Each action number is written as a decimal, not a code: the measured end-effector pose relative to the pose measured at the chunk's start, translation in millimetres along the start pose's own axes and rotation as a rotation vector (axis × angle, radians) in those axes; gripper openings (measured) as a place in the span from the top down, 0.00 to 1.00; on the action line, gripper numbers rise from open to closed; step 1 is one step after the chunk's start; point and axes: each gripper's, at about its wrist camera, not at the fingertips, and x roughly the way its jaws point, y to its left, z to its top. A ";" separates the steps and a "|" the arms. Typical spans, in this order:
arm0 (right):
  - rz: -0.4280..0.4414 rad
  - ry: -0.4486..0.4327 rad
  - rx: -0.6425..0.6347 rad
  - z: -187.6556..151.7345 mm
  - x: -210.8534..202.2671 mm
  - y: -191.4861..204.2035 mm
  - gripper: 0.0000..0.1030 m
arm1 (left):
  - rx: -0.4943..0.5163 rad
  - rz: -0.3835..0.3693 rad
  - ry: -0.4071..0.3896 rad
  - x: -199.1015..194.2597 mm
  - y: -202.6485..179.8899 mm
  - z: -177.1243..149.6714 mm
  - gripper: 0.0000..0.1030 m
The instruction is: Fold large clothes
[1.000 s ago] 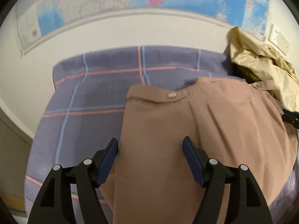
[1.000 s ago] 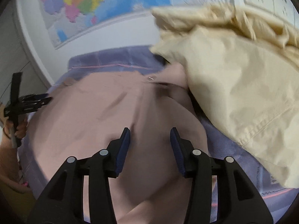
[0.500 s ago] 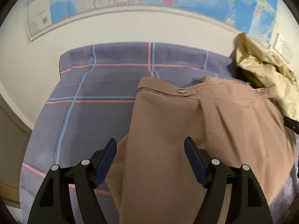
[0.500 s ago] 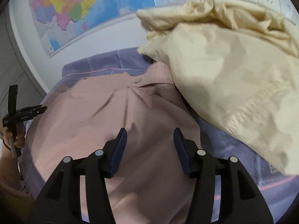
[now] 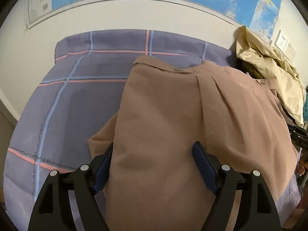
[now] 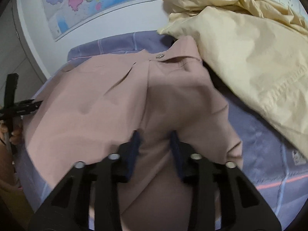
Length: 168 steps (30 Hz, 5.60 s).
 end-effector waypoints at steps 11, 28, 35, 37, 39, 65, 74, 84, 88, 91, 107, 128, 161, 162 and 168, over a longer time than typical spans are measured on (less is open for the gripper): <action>0.091 -0.071 0.035 -14.0 -62.4 7.8 0.59 | 0.003 -0.016 -0.037 -30.2 -8.7 -16.3 0.26; 0.184 -0.034 0.039 -33.8 -61.6 35.5 0.49 | -0.040 -0.113 -0.090 -77.6 -12.7 -53.3 0.23; 0.220 -0.065 0.064 -37.2 -76.6 30.2 0.48 | -0.082 -0.244 -0.062 -96.7 -10.6 -84.7 0.23; 0.213 -0.051 0.057 -39.1 -69.4 31.0 0.48 | -0.089 -0.258 -0.056 -100.9 -10.5 -91.2 0.23; 0.205 -0.033 0.063 -41.3 -57.5 28.5 0.50 | -0.098 -0.273 -0.060 -106.2 -9.3 -96.6 0.23; 0.094 -0.036 0.151 -31.3 -53.4 -7.4 0.44 | -0.151 -0.090 -0.012 -75.0 3.3 -72.6 0.35; 0.186 -0.086 0.217 -45.3 -89.3 -10.3 0.38 | -0.186 -0.414 0.029 -102.0 -16.0 -102.0 0.30; 0.350 -0.080 0.332 -76.3 -116.1 -16.6 0.26 | -0.294 -0.549 0.045 -50.6 -31.8 -66.8 0.15; 0.407 -0.035 0.421 -94.4 -114.5 -29.0 0.23 | -0.325 -0.560 0.026 -39.5 -33.6 -51.2 0.15; 0.383 -0.012 0.485 -102.2 -105.7 -37.3 0.23 | -0.322 -0.547 0.020 -30.2 -38.4 -38.3 0.15; 0.295 -0.043 0.425 -14.5 -22.9 -18.4 0.17 | -0.182 -0.331 0.000 -12.6 -47.6 -8.9 0.35; 0.326 -0.041 0.378 7.0 4.2 -15.1 0.22 | -0.140 -0.190 -0.005 -1.4 -64.8 1.3 0.33; 0.431 -0.158 0.197 120.2 -39.5 49.1 0.80 | -0.082 -0.194 -0.131 -59.5 -32.3 83.7 0.86; 0.438 -0.179 0.174 133.8 -42.3 56.4 0.80 | -0.080 -0.183 -0.149 -65.0 -27.6 90.5 0.86; 0.521 -0.249 0.093 211.9 -27.0 108.4 0.80 | -0.099 -0.012 -0.279 -101.1 23.2 141.7 0.86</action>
